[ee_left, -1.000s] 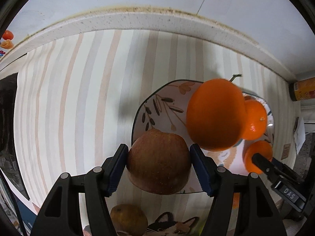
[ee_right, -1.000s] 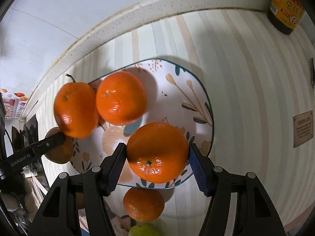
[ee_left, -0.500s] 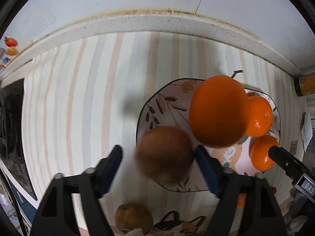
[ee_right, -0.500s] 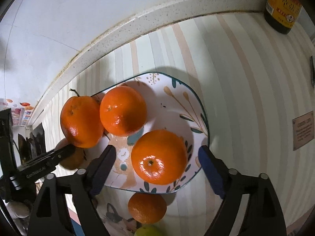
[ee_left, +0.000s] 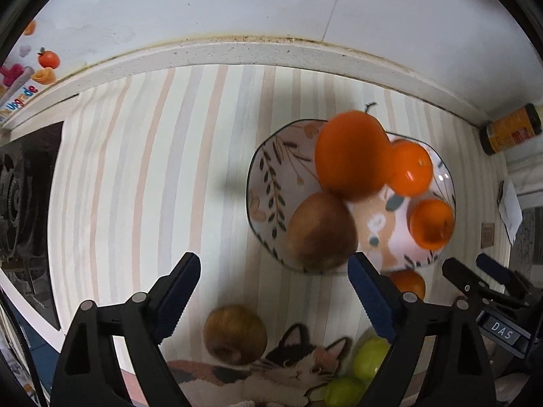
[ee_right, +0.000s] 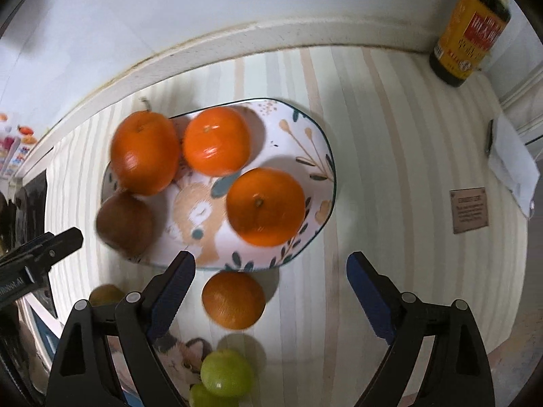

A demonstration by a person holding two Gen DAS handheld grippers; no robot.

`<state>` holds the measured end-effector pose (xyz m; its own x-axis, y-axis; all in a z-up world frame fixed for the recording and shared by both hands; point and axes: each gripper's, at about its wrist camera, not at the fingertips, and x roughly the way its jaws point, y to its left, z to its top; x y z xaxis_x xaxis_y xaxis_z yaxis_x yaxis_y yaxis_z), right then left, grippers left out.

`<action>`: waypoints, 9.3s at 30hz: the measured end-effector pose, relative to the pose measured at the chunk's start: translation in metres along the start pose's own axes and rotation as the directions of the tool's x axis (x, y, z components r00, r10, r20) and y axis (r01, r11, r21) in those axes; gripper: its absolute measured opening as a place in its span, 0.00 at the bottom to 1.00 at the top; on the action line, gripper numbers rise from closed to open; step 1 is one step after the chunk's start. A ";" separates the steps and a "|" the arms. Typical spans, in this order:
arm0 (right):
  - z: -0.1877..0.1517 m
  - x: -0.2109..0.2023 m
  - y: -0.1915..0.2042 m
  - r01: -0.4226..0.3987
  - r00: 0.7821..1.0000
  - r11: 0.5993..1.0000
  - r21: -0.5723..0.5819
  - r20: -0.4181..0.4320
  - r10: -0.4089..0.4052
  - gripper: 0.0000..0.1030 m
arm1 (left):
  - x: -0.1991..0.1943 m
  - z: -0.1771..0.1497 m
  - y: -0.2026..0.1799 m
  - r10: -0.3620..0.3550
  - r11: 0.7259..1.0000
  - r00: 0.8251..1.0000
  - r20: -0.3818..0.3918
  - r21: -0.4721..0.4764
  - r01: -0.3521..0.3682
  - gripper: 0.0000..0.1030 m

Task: Organize fruits
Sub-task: 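Lift both open tools away from the plate, then grasp the red apple with the left tool while the right tool grasps a green apple, then carry the red apple and green apple toward the floral plate, then open both tools over the plate and lift them away, then grasp the green apple with the left tool while the right tool grasps the brown round fruit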

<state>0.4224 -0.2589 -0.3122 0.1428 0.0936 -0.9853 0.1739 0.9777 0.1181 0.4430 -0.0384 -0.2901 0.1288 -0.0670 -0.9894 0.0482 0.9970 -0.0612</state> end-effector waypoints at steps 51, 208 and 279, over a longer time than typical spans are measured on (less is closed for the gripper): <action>-0.110 -0.127 0.017 -0.105 0.984 0.994 -0.016 0.143 0.106 0.91 | -0.144 -0.110 0.001 0.085 0.996 0.941 0.329 0.005 -0.092 0.99; 0.023 -0.022 0.036 0.024 1.000 0.999 -0.048 -0.007 -0.024 0.92 | -0.014 0.032 0.013 0.039 0.999 0.999 0.020 0.008 -0.039 0.95; -0.154 -0.046 -0.087 -0.094 0.994 0.984 0.152 0.065 0.085 0.86 | 0.068 -0.167 -0.109 -0.027 0.961 0.957 -0.288 0.256 0.104 0.92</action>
<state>0.2507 -0.3197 -0.2962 0.2203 0.1634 -0.9617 0.3057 0.9246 0.2272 0.2810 -0.1452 -0.3723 -0.1631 -0.0799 -0.9834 0.3134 0.9409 -0.1285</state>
